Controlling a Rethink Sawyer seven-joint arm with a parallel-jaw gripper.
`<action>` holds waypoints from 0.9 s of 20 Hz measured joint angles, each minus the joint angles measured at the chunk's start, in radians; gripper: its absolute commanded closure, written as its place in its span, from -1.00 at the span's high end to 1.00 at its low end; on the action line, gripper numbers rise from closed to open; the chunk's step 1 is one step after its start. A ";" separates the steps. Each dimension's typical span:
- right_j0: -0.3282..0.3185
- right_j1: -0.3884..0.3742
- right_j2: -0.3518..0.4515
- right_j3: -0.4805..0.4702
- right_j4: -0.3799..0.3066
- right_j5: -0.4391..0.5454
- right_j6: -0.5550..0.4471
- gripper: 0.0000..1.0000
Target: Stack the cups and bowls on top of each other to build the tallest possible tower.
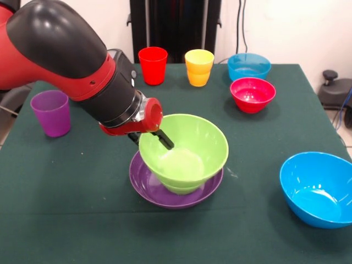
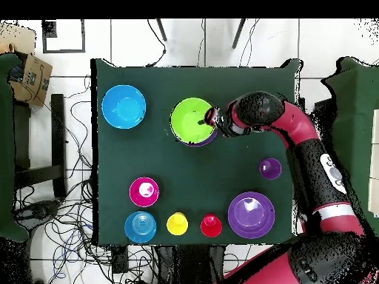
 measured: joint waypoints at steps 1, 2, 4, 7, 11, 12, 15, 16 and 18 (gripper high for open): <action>0.000 0.000 0.000 0.000 0.000 0.000 0.000 1.00; 0.000 0.000 0.000 0.000 0.000 0.000 0.000 1.00; 0.000 0.000 0.000 0.000 0.000 0.000 0.000 1.00; 0.000 0.000 0.000 0.001 0.000 0.000 0.000 1.00; 0.000 -0.002 0.000 0.002 0.000 0.000 0.000 1.00; 0.000 -0.004 0.000 0.004 0.000 0.000 0.000 1.00; 0.000 -0.010 0.000 0.011 0.000 0.000 0.000 1.00; 0.000 -0.019 0.000 0.022 0.000 0.000 0.000 1.00; 0.000 -0.034 0.000 0.036 0.000 0.000 0.000 1.00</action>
